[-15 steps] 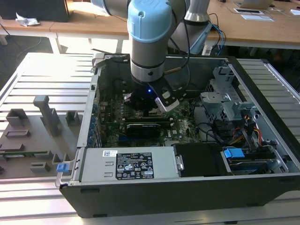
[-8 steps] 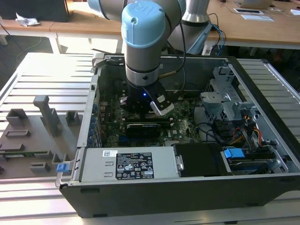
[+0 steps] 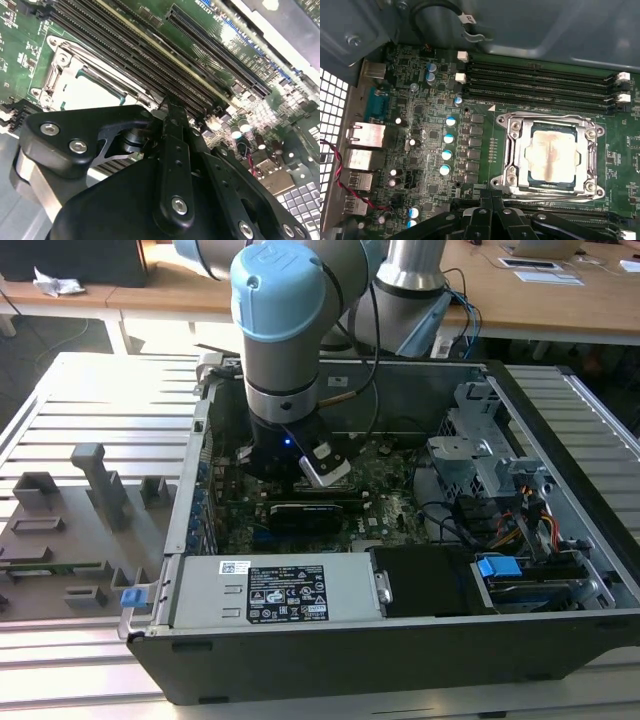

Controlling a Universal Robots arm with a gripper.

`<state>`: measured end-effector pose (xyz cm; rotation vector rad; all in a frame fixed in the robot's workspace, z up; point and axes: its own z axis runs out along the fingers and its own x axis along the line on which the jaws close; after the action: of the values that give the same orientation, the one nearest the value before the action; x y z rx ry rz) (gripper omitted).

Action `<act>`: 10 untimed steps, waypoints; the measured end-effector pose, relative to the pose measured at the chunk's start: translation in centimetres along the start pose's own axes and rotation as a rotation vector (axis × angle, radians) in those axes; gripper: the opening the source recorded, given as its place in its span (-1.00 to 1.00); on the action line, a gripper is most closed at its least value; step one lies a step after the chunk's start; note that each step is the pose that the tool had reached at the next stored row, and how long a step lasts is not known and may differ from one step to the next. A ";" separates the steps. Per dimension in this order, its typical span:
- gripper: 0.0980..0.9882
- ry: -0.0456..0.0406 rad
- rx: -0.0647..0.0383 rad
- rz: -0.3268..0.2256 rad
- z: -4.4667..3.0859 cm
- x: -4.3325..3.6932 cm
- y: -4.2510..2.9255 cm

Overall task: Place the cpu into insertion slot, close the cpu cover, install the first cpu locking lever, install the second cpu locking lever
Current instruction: 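Install the second cpu locking lever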

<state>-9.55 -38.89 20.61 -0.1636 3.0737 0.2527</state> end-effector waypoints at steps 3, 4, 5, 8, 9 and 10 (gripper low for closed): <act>-0.98 0.0013 0.000 -0.008 0.08 -0.02 0.20; -0.98 0.0015 -0.001 -0.010 0.11 -0.02 0.21; -0.98 0.0024 -0.001 -0.014 0.16 -0.02 0.28; -0.98 0.0043 -0.001 -0.025 0.40 -0.05 0.61; -0.98 0.0049 -0.002 -0.029 0.52 -0.07 0.76; -0.98 0.0057 -0.002 -0.036 0.70 -0.09 0.93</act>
<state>-9.54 -37.86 20.08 -0.2193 3.0731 0.2544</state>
